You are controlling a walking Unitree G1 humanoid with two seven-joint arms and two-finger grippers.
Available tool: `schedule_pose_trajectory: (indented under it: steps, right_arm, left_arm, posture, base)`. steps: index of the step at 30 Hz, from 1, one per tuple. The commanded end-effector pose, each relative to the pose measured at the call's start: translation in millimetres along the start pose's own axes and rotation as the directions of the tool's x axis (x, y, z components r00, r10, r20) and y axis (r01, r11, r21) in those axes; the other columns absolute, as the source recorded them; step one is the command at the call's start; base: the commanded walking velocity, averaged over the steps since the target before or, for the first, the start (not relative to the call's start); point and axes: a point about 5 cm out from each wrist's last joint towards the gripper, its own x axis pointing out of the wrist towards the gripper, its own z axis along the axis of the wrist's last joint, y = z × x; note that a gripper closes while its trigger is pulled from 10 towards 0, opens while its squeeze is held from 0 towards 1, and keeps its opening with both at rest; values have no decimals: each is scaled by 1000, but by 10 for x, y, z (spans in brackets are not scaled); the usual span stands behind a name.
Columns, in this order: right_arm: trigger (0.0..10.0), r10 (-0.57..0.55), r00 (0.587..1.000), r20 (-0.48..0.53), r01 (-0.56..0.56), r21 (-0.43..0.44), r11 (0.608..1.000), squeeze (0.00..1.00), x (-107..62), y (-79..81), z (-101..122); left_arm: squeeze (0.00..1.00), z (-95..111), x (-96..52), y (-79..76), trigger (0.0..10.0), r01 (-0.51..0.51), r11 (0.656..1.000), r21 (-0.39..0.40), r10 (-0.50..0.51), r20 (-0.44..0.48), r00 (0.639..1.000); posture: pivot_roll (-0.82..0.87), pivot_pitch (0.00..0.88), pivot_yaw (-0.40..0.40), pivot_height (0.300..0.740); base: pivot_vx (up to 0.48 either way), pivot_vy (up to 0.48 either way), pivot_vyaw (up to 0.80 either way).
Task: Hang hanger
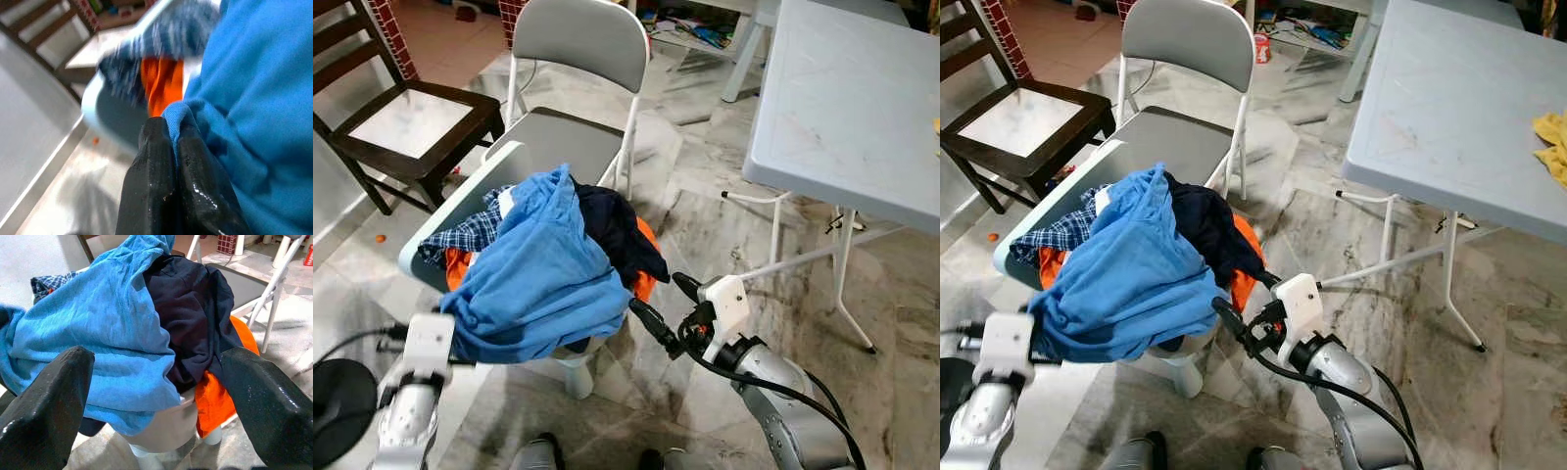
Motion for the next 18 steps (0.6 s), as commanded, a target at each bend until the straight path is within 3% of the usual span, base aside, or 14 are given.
schedule_pose_trajectory:
  steps: [1,2,3,6,10,12,13,16,18]
  right_arm:
    - [10000,-5,1000,-11,5,1,1000,0,-11,-5,-28]
    - [10000,-5,1000,-11,5,0,1000,0,-10,-5,-28]
    - [10000,-5,1000,-11,5,0,1000,0,-9,-5,-29]
    - [10000,-6,1000,-11,6,-1,1000,0,-10,1,-30]
    - [10000,-7,1000,-12,7,-1,1000,0,-15,-1,-33]
    - [10000,-7,1000,-12,7,-1,1000,0,-19,-1,-35]
    - [10000,-7,1000,-13,7,-1,1000,0,-22,-1,-36]
    - [10000,-7,1000,-13,7,-1,1000,0,-24,-2,-36]
    - [10000,-5,1000,-13,5,-2,1000,0,-23,2,-35]
  left_arm:
    - [0,48,-2,-55,10000,27,999,-22,-27,21,999]
    - [392,162,23,-74,10000,28,1000,-1,-28,75,997]
    - [1000,197,28,-77,10000,24,1000,10,-24,91,996]
    - [1000,430,63,-92,10000,-22,1000,20,18,191,981]
    - [1000,507,72,-100,10000,-43,998,40,33,221,975]
    - [1000,554,72,-77,10000,-74,993,89,51,239,970]
    - [1000,631,71,-52,10000,-100,983,155,54,279,959]
    - [1000,754,72,-60,10000,-104,971,213,26,341,940]
    - [1000,885,75,-151,10000,-37,981,190,-41,394,918]
  posture:
    - [32,187,-68,740]
    - [30,187,-68,740]
    - [30,187,-68,740]
    - [27,188,-68,740]
    - [26,189,-68,740]
    - [25,190,-68,740]
    - [26,190,-69,740]
    - [26,190,-69,740]
    - [26,192,-69,740]
  base:
    - [0,0,0]
    - [0,0,0]
    - [0,0,0]
    - [0,0,0]
    - [0,0,0]
    - [0,0,0]
    - [0,0,0]
    - [0,0,0]
    - [0,0,0]
